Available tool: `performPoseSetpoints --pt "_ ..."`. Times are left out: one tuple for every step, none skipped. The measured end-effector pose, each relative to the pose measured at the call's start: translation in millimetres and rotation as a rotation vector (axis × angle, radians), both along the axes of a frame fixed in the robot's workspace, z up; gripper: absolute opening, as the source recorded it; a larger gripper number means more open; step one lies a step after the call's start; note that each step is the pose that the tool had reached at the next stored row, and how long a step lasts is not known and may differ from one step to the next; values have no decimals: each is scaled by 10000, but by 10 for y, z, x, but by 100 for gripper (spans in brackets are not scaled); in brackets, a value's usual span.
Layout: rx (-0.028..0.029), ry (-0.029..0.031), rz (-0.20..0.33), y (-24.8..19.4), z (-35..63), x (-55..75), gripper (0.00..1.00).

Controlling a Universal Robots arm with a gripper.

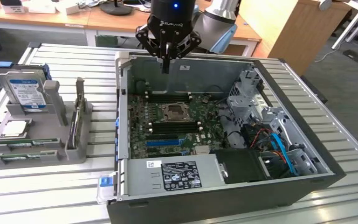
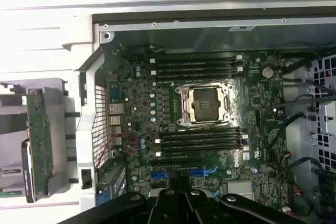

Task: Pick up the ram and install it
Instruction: 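Reach for the ram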

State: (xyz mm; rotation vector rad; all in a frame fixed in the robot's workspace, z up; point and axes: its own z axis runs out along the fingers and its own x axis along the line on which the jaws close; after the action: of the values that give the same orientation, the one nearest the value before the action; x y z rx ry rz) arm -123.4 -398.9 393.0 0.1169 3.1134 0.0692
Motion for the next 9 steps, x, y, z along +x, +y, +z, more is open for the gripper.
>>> performPoseSetpoints --pt "-2 2 2 0 0 -17 11" --pt "-3 3 1 0 0 -41 11" --pt "-3 2 1 0 -3 -68 11" --pt "-2 2 -1 0 -4 -97 11" --pt "-3 2 -1 0 -6 -129 11" --pt "-3 2 -3 0 -7 -158 11" --pt "-2 2 -5 0 -8 -187 11" --pt "-2 2 -8 1 -9 -216 11" --pt "-2 2 -11 1 -11 -248 11"
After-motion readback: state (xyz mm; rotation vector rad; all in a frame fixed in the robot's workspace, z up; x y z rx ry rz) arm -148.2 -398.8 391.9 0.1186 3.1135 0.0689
